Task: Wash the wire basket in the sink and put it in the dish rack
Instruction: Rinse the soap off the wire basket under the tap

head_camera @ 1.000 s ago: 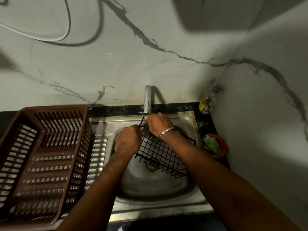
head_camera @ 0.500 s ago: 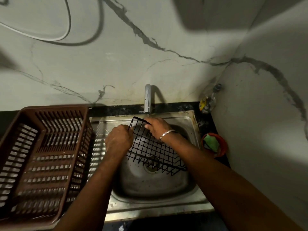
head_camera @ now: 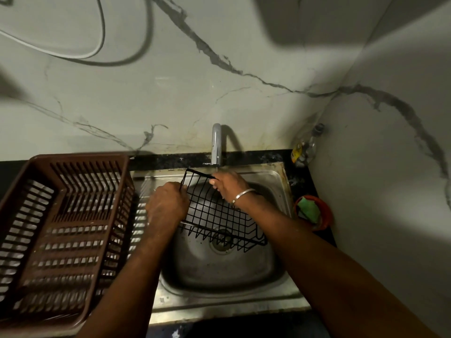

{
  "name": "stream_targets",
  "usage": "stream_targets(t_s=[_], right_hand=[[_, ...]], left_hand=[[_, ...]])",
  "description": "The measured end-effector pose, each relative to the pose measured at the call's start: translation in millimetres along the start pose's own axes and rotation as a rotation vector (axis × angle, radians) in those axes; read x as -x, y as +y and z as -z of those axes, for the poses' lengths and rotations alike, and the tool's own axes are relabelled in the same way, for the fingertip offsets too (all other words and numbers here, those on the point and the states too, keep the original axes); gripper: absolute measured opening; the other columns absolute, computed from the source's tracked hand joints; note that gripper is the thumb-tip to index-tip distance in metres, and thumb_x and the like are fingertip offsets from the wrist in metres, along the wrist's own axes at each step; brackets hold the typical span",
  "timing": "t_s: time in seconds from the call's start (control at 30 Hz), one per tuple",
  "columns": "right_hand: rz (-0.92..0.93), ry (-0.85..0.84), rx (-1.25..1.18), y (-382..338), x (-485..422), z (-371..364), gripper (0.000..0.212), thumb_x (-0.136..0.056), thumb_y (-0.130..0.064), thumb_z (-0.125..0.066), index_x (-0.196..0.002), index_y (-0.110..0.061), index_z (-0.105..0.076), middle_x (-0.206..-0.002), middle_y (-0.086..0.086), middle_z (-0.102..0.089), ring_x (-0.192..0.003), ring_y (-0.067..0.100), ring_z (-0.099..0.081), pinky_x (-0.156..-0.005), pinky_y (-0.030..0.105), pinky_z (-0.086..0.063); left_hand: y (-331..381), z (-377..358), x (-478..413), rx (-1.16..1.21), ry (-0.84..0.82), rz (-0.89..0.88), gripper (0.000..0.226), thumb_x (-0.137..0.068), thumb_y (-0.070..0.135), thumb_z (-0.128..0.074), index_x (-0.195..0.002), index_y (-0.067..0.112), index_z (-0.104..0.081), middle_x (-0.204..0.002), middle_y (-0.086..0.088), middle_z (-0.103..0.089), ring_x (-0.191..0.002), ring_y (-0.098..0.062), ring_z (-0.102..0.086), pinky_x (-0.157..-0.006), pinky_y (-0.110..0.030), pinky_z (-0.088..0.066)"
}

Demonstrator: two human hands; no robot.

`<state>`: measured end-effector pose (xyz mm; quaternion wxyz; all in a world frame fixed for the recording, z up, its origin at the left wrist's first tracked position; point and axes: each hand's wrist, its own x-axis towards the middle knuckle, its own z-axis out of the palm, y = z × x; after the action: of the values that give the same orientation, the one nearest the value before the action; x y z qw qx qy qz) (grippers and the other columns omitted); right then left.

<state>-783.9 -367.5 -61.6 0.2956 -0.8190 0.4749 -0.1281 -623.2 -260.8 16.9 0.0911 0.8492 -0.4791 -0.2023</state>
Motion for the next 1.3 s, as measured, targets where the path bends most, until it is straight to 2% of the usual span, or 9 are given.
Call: stream_targets(t_s=[0.07, 0.2, 0.43, 0.7, 0.83, 1.0, 1.1, 1.2, 1.3], right_hand=[[0.035, 0.03, -0.019, 1.4, 3.1, 0.8, 0.019, -0.106, -0.025, -0.052, -0.11, -0.019, -0.07, -0.094, 0.0, -0.066, -0.089, 0.02, -0.062, -0.078, 0.036, -0.054], [-0.033, -0.002, 0.035, 19.6, 15.3, 2.9, 0.026, -0.108, -0.026, -0.049, -0.126, -0.022, -0.067, -0.101, 0.007, -0.069, -0.092, 0.023, -0.065, -0.081, 0.038, -0.056], [-0.041, 0.005, 0.125, 22.0, 11.6, 9.5, 0.023, -0.108, -0.026, -0.048, -0.12, -0.023, -0.066, -0.098, 0.004, -0.066, -0.09, 0.022, -0.065, -0.078, 0.036, -0.055], [0.053, -0.025, 0.041, -1.4, 0.7, 10.0, 0.017, -0.106, -0.027, -0.052, -0.113, -0.021, -0.067, -0.099, 0.002, -0.068, -0.09, 0.019, -0.064, -0.077, 0.038, -0.056], [-0.071, -0.134, 0.112, 20.1, 6.7, 12.8, 0.024, -0.107, -0.035, -0.049, -0.111, -0.02, -0.068, -0.1, 0.003, -0.069, -0.092, 0.022, -0.066, -0.085, 0.042, -0.056], [-0.086, -0.046, 0.15, 13.5, 2.8, 8.2, 0.027, -0.107, -0.037, -0.048, -0.118, -0.021, -0.067, -0.105, 0.005, -0.067, -0.095, 0.024, -0.063, -0.084, 0.042, -0.056], [-0.198, -0.051, 0.125, 25.8, 7.2, 11.1, 0.026, -0.106, -0.038, -0.05, -0.116, -0.022, -0.068, -0.106, 0.006, -0.068, -0.097, 0.024, -0.064, -0.087, 0.042, -0.055], [-0.299, 0.03, 0.003, 27.8, 4.7, 6.4, 0.021, -0.103, -0.032, -0.058, -0.113, -0.02, -0.071, -0.103, 0.008, -0.07, -0.096, 0.027, -0.066, -0.088, 0.044, -0.057], [-0.331, 0.046, -0.002, 25.3, -3.5, 6.2, 0.019, -0.102, -0.016, -0.06, -0.114, -0.017, -0.075, -0.102, 0.013, -0.072, -0.096, 0.031, -0.067, -0.09, 0.045, -0.058]], left_hand=[[-4.3, 1.2, -0.9, 0.02, -0.005, 0.008, 0.036, -0.111, 0.041, -0.05, -0.084, 0.018, -0.057, -0.081, -0.003, -0.057, -0.066, -0.009, -0.045, -0.061, -0.027, -0.036], [-19.4, 1.3, -8.5, -0.012, 0.072, 0.021, 0.035, -0.11, 0.043, -0.05, -0.102, 0.018, -0.072, -0.09, -0.004, -0.056, -0.083, -0.02, -0.048, -0.077, -0.035, -0.04], [-29.2, 2.7, -18.8, -0.012, 0.13, 0.045, 0.039, -0.107, 0.046, -0.051, -0.106, 0.016, -0.075, -0.111, -0.021, -0.072, -0.107, -0.043, -0.068, -0.087, -0.045, -0.051], [-27.1, -3.2, -13.7, 0.017, 0.098, 0.061, 0.042, -0.108, 0.049, -0.05, -0.111, 0.015, -0.074, -0.112, -0.019, -0.071, -0.101, -0.037, -0.066, -0.08, -0.041, -0.044], [-41.6, 3.6, -16.9, -0.004, 0.156, 0.06, 0.037, -0.107, 0.047, -0.051, -0.112, 0.02, -0.075, -0.113, -0.022, -0.073, -0.108, -0.045, -0.068, -0.088, -0.047, -0.052], [-45.0, 5.1, -16.2, 0.007, 0.2, 0.05, 0.037, -0.108, 0.044, -0.05, -0.112, 0.017, -0.075, -0.112, -0.025, -0.072, -0.107, -0.047, -0.068, -0.088, -0.047, -0.052], [-54.8, 6.3, -17.2, 0.041, 0.232, 0.064, 0.038, -0.108, 0.045, -0.05, -0.11, 0.017, -0.074, -0.107, -0.026, -0.073, -0.104, -0.049, -0.068, -0.089, -0.05, -0.053], [-55.0, 0.0, -11.7, 0.081, 0.28, 0.096, 0.039, -0.109, 0.041, -0.052, -0.113, 0.008, -0.073, -0.106, -0.029, -0.072, -0.103, -0.051, -0.068, -0.086, -0.051, -0.053], [-56.2, -6.6, -8.2, 0.129, 0.295, 0.078, 0.033, -0.108, 0.039, -0.053, -0.115, 0.013, -0.071, -0.107, -0.027, -0.073, -0.102, -0.05, -0.068, -0.081, -0.047, -0.05]])
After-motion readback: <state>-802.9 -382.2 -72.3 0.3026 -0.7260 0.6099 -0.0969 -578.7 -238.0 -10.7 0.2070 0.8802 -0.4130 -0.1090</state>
